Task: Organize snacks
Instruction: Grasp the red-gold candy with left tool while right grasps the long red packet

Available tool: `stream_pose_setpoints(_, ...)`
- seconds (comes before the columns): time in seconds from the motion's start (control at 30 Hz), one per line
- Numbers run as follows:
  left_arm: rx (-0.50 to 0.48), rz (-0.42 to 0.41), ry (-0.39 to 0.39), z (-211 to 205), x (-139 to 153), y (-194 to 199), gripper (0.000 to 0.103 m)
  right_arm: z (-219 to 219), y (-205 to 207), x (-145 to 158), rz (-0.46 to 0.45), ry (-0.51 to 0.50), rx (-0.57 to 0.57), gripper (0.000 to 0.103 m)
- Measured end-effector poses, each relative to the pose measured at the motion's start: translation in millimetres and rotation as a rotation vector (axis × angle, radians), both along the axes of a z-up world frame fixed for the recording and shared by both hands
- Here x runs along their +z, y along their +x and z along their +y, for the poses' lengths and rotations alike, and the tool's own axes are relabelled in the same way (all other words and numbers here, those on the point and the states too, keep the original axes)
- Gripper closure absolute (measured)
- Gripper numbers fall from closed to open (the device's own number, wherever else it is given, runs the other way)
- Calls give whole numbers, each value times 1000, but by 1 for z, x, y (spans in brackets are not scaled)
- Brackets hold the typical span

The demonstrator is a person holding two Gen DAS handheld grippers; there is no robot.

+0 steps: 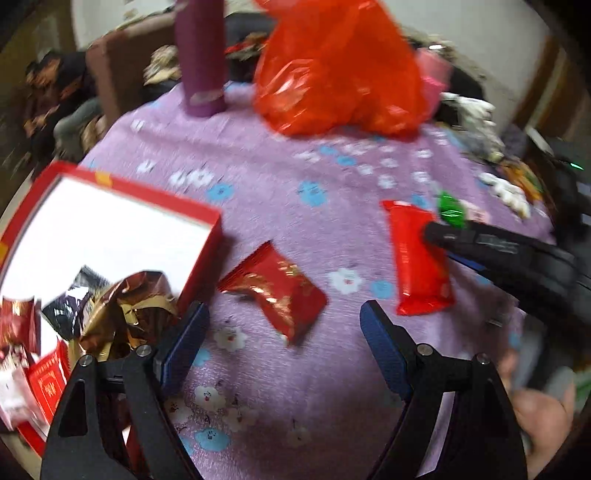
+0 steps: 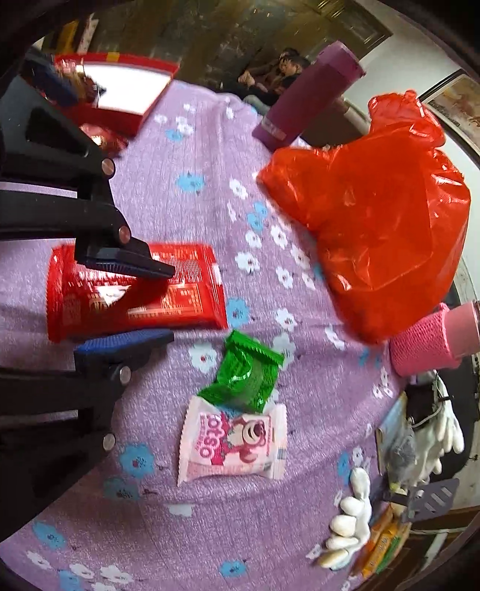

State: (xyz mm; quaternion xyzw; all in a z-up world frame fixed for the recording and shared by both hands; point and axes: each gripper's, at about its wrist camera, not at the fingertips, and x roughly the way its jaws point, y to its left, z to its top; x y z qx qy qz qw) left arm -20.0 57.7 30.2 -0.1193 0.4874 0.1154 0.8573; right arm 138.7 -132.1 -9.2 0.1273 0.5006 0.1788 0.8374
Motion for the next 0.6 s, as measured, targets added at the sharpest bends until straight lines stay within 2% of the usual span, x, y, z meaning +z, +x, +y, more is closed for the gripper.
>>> stream_pose_setpoints(0.07,25,24,-51,7,-8,6,19,-4,1,2,16,33,4,68)
stream_pose_setpoints(0.17,66,64,-84,13,-19,16,19,-8,-1,7,5,39,-21,55)
stream_pose_setpoints(0.33,51,56,-71,7,-20,28,19,-13,-1,10,2,50,-43,50)
stream_pose_setpoints(0.5,-54,9,-8,-7,-22,33,20,-14,0,8,15,58,-44,50)
stream_pose_setpoints(0.53,-80,4,6,-11,-22,33,22,-15,0,8,15,61,-46,50)
stream_pose_setpoints(0.6,-126,-4,43,-18,-22,34,34,-16,0,8,18,63,-45,49)
